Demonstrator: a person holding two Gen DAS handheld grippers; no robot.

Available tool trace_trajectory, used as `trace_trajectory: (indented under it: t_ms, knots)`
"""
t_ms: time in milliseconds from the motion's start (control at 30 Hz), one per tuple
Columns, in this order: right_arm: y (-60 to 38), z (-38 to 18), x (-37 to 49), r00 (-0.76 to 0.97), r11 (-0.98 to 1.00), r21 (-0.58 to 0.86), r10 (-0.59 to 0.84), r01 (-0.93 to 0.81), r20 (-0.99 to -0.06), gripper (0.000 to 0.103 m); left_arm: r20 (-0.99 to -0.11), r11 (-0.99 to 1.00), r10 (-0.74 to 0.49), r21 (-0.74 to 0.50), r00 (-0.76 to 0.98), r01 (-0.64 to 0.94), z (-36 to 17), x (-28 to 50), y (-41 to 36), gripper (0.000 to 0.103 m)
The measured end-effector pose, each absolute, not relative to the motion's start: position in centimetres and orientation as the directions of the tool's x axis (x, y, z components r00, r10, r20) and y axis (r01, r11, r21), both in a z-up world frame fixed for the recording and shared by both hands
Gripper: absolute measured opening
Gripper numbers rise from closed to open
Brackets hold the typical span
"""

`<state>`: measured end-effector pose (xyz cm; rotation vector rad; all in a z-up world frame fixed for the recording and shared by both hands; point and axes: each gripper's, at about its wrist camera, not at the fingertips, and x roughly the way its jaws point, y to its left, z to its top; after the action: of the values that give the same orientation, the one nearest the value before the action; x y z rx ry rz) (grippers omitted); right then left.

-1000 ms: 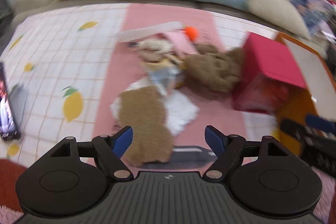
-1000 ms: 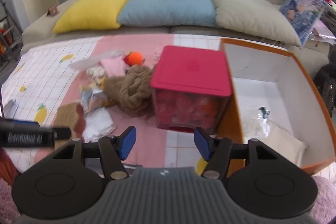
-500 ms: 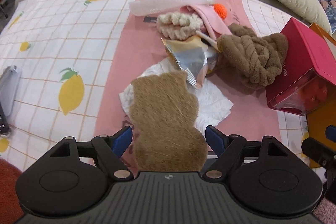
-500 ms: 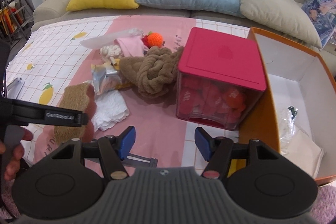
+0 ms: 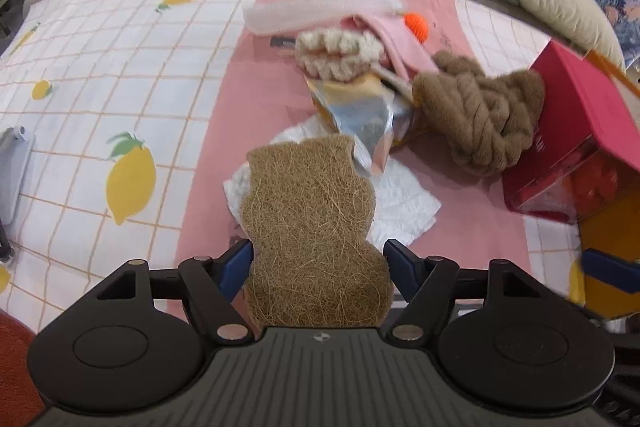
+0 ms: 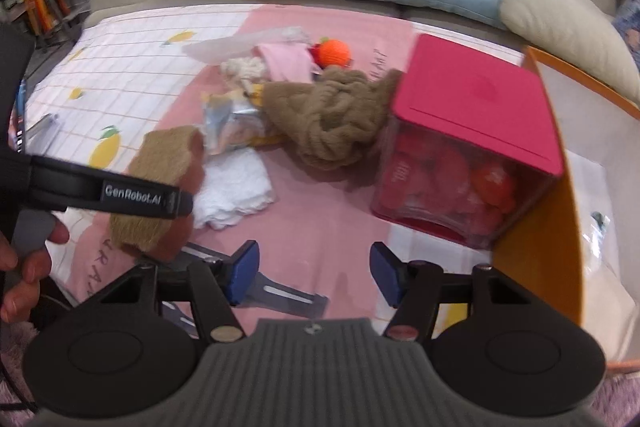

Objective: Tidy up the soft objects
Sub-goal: 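Grasp the brown coir sponge with the left gripper while the right gripper grasps the white tissue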

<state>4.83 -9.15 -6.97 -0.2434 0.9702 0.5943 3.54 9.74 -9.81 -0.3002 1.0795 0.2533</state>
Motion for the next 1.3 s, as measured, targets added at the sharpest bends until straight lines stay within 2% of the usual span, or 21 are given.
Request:
trace_trajectory:
  t_ms: [167,267,433,567,800,833,900,1033,1133,1200,1233,1300]
  knots:
    - [-7.2,-7.3,5.3,0.393,0.745,0.076,0.432,-0.662,-0.812,0.064,-0.877,0.940,0.103,-0.068,0.469,-0.333,-7.6,3.6,10.4,0.082]
    - [-5.5,-7.7,6.0,0.374,0.707,0.080,0.463,-0.703,-0.804,0.078,-0.875,0.942,0.151,-0.014,0.461,-0.335,-7.1,3.8,11.1,0.082]
    - [-2.1,-9.6,7.9,0.287,0.650,0.128,0.493,-0.749,-0.822,0.086,-0.884,0.932,0.176,0.008,0.434,-0.362,-8.1,4.4,12.7,0.082]
    - [0.1,-11.5,8.6,0.260,0.610,0.110,0.486,-0.785,-0.835,0.093,-0.887,0.935,0.173,0.011,0.428,-0.355,-8.9,4.8,13.0,0.082]
    - [2.5,-13.6,9.9,0.253,0.604,0.089,0.458,-0.792,-0.852,0.094,-0.897,0.940,0.172,0.026,0.407,-0.341,-9.9,5.3,12.7,0.082]
    - [2.8,-13.7,9.8,0.254,0.596,0.080,0.455,-0.799,-0.853,0.092,-0.899,0.939,0.171,0.026,0.404,-0.342,-10.0,5.3,12.7,0.082]
    - [3.3,-14.0,9.5,0.252,0.571,0.051,0.438,-0.819,-0.863,0.083,-0.901,0.938,0.168,0.021,0.400,-0.346,-10.1,5.3,12.7,0.082]
    - [3.5,-14.3,9.3,0.268,0.569,0.032,0.436,-0.822,-0.859,0.076,-0.901,0.938,0.166,0.019,0.400,-0.347,-10.1,5.4,12.7,0.082]
    - [3.2,-14.1,9.2,0.279,0.575,0.028,0.438,-0.818,-0.855,0.058,-0.902,0.937,0.167,0.019,0.399,-0.348,-10.1,5.3,12.6,0.082]
    - [3.1,-13.8,9.1,0.287,0.573,0.013,0.430,-0.820,-0.856,0.038,-0.902,0.937,0.166,0.019,0.398,-0.348,-10.1,5.4,12.6,0.082]
    - [3.1,-13.7,9.1,0.290,0.567,0.002,0.425,-0.823,-0.858,0.036,-0.902,0.938,0.165,0.019,0.398,-0.346,-10.1,5.3,12.5,0.082]
    - [3.1,-13.5,8.9,0.300,0.554,-0.023,0.414,-0.832,-0.860,0.024,-0.901,0.939,0.166,0.020,0.400,-0.343,-10.0,5.3,12.3,0.082]
